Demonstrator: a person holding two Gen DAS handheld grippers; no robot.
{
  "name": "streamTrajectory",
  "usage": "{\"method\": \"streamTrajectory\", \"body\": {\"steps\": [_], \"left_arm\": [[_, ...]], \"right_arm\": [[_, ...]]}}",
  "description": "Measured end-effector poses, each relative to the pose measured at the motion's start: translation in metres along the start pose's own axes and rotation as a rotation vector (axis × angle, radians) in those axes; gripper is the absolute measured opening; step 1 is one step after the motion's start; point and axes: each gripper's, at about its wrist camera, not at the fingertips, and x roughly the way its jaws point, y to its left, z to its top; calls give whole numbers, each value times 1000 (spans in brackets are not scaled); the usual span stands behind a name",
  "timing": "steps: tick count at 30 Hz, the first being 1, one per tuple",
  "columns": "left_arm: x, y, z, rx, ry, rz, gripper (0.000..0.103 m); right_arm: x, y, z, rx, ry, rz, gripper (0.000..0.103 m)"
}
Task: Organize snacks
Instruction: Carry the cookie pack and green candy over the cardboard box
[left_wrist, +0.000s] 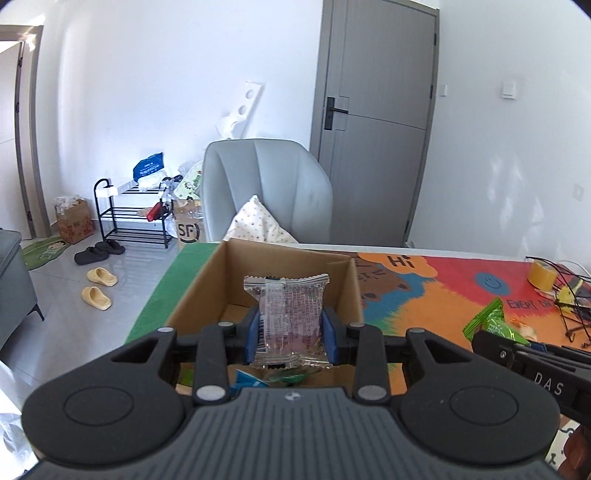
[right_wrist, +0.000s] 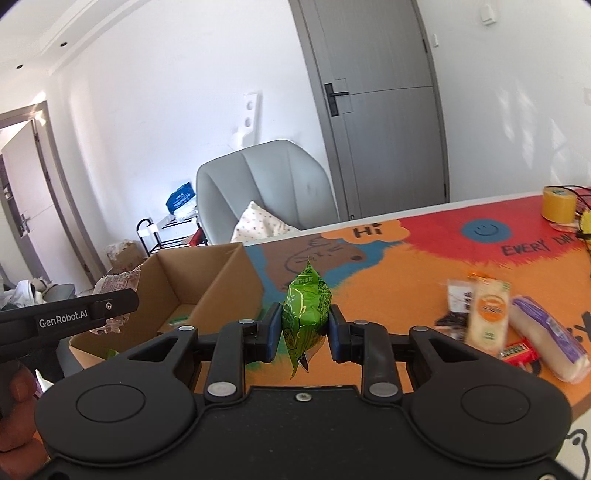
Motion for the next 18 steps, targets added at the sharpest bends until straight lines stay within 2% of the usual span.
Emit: {"method": "streamTrajectory", "body": {"steps": [9, 16, 18], "left_arm": [[18, 32, 1, -46, 24, 21, 33], [24, 47, 7, -75, 26, -4, 34], [23, 48, 8, -83, 7, 8, 38]], "right_arm": [[17, 34, 8, -56, 15, 33, 27], [26, 54, 17, -93, 15, 38, 27], [28, 59, 19, -104, 15, 39, 27]]}}
